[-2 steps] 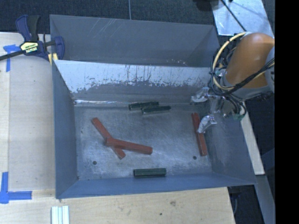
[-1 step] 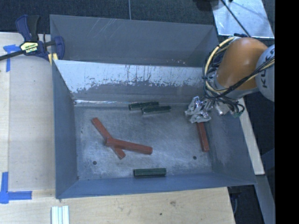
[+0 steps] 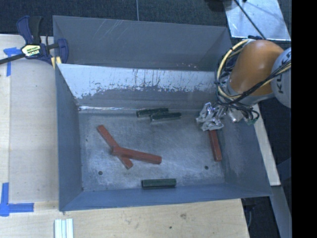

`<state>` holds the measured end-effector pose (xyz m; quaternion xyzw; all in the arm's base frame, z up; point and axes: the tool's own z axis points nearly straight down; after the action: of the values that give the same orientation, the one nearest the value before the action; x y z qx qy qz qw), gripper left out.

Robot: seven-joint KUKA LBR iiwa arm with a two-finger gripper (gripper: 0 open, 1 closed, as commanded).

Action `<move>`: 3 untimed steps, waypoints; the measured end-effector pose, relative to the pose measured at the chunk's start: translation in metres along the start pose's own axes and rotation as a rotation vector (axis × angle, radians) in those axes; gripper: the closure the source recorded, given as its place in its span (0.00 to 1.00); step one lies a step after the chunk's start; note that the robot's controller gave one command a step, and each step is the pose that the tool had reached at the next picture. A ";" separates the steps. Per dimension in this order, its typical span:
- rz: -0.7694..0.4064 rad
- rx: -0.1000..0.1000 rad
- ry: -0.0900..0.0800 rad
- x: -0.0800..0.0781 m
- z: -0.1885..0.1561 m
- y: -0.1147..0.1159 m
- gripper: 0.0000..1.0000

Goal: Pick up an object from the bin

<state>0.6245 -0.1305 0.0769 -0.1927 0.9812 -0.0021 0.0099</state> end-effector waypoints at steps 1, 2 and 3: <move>-0.001 0.000 0.000 0.000 0.000 0.000 1.00; -0.002 0.000 0.000 0.000 0.000 0.000 1.00; -0.002 0.000 0.000 0.000 0.000 0.000 1.00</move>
Offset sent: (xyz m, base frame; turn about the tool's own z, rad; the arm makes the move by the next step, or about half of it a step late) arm 0.0000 0.0000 0.0000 0.0000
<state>0.6244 -0.1305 0.0767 -0.1936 0.9810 -0.0022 0.0098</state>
